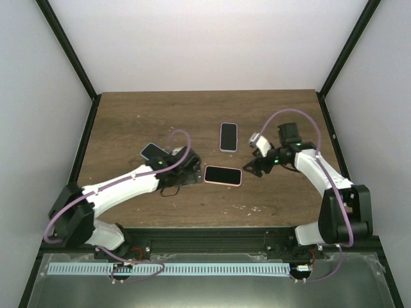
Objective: Take the phone out of the phone case
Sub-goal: Pick up the phone at the center of the board, then remove the phone case from the phone.
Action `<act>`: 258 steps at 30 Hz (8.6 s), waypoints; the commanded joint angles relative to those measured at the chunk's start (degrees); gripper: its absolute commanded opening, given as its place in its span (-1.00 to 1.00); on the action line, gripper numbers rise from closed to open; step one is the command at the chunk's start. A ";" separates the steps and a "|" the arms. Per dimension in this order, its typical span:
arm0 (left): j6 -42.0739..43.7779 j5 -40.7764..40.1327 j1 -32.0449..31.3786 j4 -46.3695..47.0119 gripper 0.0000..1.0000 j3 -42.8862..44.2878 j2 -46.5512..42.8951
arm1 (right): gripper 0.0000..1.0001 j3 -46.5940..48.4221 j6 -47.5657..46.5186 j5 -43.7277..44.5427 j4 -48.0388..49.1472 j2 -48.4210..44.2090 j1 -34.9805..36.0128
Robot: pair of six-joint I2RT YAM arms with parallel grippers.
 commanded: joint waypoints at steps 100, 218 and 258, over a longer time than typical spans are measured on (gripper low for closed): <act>-15.12 16.00 3.39 54.24 -0.24 -11.93 0.78 | 0.07 2.31 20.12 10.76 9.90 -0.94 20.30; 2.51 89.95 14.28 69.61 -1.00 -11.63 -15.22 | -0.76 19.06 -20.55 -10.98 -21.60 -11.93 24.52; 23.73 71.28 15.59 46.60 -1.00 -10.39 -23.73 | -0.36 12.21 -10.29 -20.56 -23.36 -14.57 24.60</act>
